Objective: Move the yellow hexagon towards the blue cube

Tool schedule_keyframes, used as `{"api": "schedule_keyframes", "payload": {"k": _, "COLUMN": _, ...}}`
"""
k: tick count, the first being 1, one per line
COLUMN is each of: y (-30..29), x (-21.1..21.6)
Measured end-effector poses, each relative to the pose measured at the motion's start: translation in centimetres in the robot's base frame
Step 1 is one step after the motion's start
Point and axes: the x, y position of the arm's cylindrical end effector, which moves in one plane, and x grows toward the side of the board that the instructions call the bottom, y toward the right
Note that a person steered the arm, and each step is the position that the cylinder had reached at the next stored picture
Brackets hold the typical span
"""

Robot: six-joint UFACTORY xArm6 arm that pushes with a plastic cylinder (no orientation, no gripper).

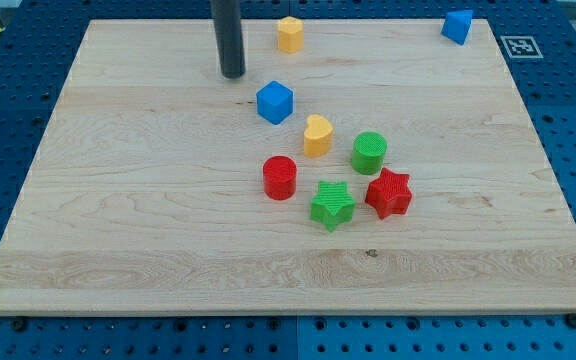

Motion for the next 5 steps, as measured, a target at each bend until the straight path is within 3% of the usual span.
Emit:
{"api": "schedule_keyframes", "payload": {"k": 1, "y": -0.7, "x": -5.2}}
{"api": "schedule_keyframes", "payload": {"k": 2, "y": 2.9, "x": -8.2}}
{"api": "schedule_keyframes", "payload": {"k": 4, "y": 10.7, "x": -9.1}}
{"api": "schedule_keyframes", "payload": {"k": 5, "y": 10.4, "x": -9.1}}
